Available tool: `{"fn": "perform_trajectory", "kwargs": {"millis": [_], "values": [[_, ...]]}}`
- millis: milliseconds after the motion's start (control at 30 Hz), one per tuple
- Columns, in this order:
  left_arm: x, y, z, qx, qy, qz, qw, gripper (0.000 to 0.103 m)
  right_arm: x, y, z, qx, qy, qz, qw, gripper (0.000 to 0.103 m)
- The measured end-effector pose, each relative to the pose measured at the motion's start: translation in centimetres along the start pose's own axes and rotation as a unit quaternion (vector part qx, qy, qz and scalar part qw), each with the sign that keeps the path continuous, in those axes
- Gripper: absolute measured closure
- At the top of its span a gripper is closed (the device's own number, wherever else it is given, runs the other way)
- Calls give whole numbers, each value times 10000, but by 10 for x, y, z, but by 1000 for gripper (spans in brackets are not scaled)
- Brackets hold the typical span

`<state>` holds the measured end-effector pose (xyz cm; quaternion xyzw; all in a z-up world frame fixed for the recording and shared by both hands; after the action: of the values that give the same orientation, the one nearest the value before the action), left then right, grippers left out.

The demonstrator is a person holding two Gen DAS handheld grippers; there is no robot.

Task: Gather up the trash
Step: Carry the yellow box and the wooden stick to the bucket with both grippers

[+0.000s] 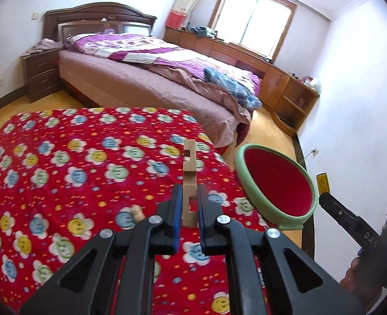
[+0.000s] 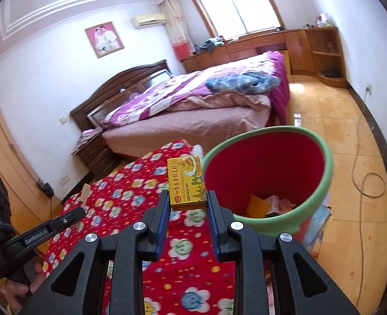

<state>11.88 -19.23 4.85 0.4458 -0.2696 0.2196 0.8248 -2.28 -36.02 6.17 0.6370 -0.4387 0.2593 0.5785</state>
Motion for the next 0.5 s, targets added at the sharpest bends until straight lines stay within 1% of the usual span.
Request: {"fn": "perform_trajectory", "kwargs": {"millis": [200, 367, 500], "values": [[-7, -20, 34, -244, -329, -126, 9991, 94, -7, -5, 30, -245, -225, -55, 9994, 76], [-15, -45, 65, -441, -622, -301, 9966, 94, -13, -11, 49, -383, -378, -126, 9985, 76], [-21, -64, 83, -597, -753, -455, 9943, 94, -19, -16, 65, -469, -493, -200, 9975, 76]]}}
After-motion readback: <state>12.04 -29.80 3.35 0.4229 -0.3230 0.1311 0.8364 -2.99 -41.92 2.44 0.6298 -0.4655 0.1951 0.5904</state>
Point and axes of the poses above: each gripper's, at about its wrist camera, not at the fingertips, and y roughly against the way its jaws point, z to its right, x to its top, the point moved 5 cm from there along -y, roughly the way its jaws point, and after that the axes turned 14 degrees about y, right-handed, at the moved point
